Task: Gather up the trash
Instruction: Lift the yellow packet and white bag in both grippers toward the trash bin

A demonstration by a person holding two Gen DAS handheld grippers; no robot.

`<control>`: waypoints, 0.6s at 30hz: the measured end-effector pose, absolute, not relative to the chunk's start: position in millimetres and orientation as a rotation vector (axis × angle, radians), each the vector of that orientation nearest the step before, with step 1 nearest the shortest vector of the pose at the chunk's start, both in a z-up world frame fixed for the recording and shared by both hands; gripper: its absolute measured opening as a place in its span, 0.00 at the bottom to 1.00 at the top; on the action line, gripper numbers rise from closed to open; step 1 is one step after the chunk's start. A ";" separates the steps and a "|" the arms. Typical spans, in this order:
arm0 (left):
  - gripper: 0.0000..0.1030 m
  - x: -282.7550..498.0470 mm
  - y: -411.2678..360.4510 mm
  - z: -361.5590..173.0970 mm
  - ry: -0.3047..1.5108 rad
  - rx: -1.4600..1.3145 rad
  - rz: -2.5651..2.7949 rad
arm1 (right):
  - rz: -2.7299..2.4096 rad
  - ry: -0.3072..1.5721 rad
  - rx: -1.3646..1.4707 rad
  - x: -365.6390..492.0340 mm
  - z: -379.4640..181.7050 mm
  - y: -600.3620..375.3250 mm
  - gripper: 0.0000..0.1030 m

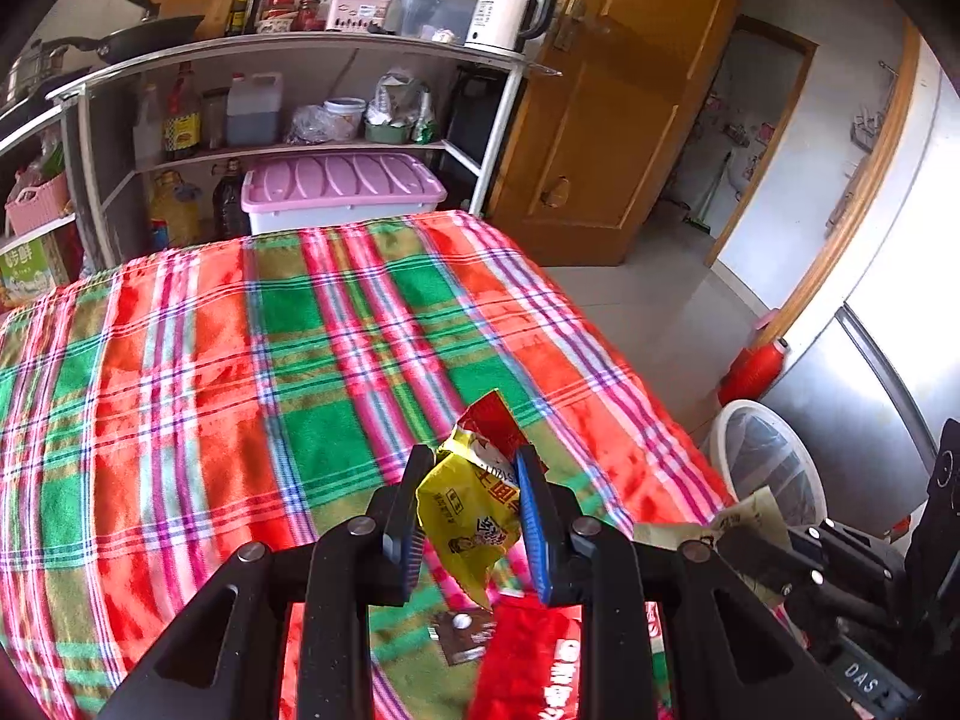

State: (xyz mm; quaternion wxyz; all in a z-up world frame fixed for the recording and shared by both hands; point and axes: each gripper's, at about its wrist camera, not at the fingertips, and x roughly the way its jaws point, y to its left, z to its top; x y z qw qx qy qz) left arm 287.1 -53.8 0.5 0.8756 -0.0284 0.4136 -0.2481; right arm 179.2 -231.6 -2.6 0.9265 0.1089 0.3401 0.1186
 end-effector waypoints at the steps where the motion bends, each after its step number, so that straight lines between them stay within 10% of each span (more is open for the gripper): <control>1: 0.27 284.9 -58.4 1.4 0.862 -0.053 -0.525 | 0.232 0.692 0.227 176.2 -1.2 -236.4 0.11; 18: 0.27 243.9 -172.0 7.5 0.864 0.020 -0.730 | -0.030 0.628 0.282 118.8 13.3 -344.6 0.11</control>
